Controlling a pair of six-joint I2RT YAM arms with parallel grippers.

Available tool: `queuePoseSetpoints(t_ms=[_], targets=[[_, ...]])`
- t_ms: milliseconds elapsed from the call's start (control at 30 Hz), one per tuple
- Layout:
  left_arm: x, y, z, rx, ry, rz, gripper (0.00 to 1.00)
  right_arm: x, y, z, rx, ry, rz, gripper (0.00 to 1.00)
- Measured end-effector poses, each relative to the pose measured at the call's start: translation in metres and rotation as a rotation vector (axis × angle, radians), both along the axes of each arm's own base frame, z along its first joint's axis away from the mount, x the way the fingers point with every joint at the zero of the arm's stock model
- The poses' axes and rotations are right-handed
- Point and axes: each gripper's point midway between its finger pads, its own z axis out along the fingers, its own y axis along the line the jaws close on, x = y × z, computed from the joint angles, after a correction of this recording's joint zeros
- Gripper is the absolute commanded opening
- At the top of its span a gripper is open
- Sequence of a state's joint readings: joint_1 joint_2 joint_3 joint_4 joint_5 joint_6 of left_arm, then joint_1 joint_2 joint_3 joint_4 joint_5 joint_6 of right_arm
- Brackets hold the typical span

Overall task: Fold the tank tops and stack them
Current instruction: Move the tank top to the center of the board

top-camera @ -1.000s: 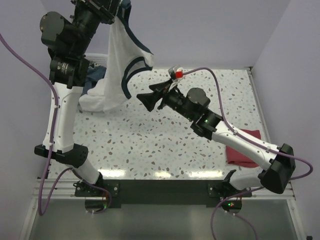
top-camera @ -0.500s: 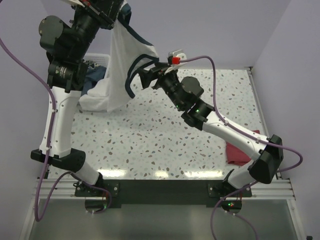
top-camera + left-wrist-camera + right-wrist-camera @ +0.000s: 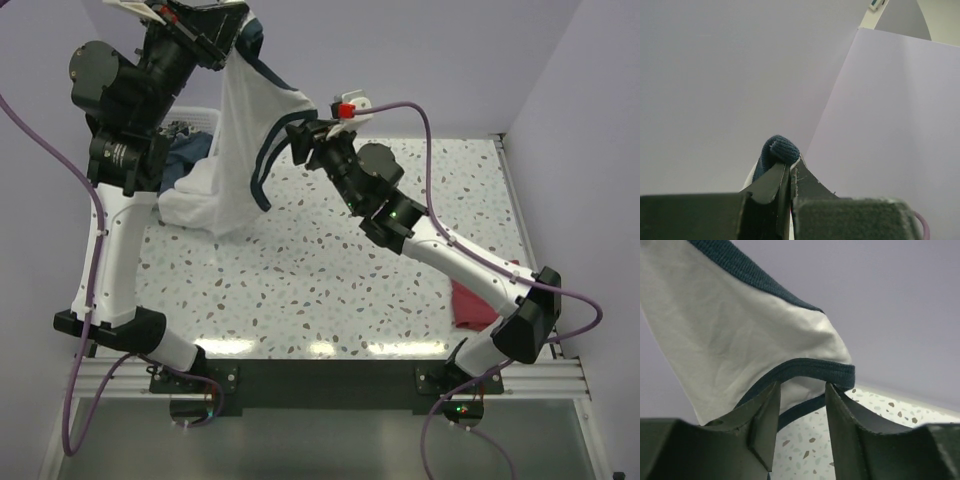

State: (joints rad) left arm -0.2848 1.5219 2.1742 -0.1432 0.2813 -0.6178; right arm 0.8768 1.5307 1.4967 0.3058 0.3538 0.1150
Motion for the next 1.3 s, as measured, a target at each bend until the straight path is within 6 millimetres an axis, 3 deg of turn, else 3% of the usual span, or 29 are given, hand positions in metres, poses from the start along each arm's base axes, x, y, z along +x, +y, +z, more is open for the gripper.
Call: queuePoseSetpoints(t_ms=[33, 167, 267, 367, 500, 567, 667, 733, 767, 800, 833, 900, 1000, 1100, 1167, 1300], targets=[[-0.001, -0.002, 0.0, 0.003, 0.0, -0.01, 0.0, 0.0, -0.001, 0.0, -0.005, 0.002, -0.005, 0.25], [-0.008, -0.015, -0.002, 0.015, -0.001, -0.06, 0.0, 0.004, -0.01, 0.001, -0.013, 0.009, -0.053, 0.0], [-0.011, -0.031, -0.006, 0.027, 0.006, -0.105, 0.0, 0.007, -0.03, 0.002, -0.018, 0.032, -0.121, 0.0], [-0.01, -0.048, -0.014, 0.04, 0.023, -0.143, 0.0, 0.016, -0.072, 0.011, 0.006, 0.059, -0.206, 0.0], [-0.002, -0.086, -0.035, 0.076, 0.057, -0.2, 0.0, 0.03, -0.176, 0.04, 0.096, 0.055, -0.416, 0.0], [0.005, -0.112, -0.049, 0.104, 0.076, -0.232, 0.0, 0.024, -0.215, 0.054, 0.139, 0.041, -0.492, 0.0], [0.024, -0.158, -0.084, 0.156, 0.136, -0.275, 0.0, 0.011, -0.226, 0.067, 0.177, 0.031, -0.483, 0.04], [0.038, -0.185, -0.118, 0.199, 0.193, -0.295, 0.0, 0.004, -0.219, 0.057, 0.182, 0.047, -0.432, 0.29], [0.047, -0.195, -0.135, 0.217, 0.222, -0.299, 0.0, 0.002, -0.214, 0.046, 0.177, 0.066, -0.403, 0.37], [0.056, -0.203, -0.151, 0.235, 0.249, -0.297, 0.0, -0.001, -0.206, 0.027, 0.164, 0.096, -0.358, 0.52], [0.065, -0.208, -0.168, 0.25, 0.281, -0.292, 0.0, -0.004, -0.196, 0.005, 0.153, 0.127, -0.305, 0.59], [0.08, -0.215, -0.193, 0.273, 0.328, -0.28, 0.0, -0.008, -0.175, -0.055, 0.112, 0.213, -0.216, 0.71], [0.092, -0.218, -0.216, 0.296, 0.376, -0.268, 0.0, -0.02, -0.127, -0.158, 0.011, 0.375, -0.077, 0.81], [0.093, -0.218, -0.216, 0.297, 0.372, -0.263, 0.0, -0.038, -0.08, -0.242, -0.088, 0.531, 0.033, 0.82], [0.094, -0.217, -0.213, 0.297, 0.355, -0.258, 0.0, -0.045, -0.058, -0.279, -0.114, 0.613, 0.064, 0.82], [0.099, -0.214, -0.215, 0.303, 0.349, -0.242, 0.0, -0.039, -0.042, -0.319, -0.086, 0.702, 0.044, 0.8]])
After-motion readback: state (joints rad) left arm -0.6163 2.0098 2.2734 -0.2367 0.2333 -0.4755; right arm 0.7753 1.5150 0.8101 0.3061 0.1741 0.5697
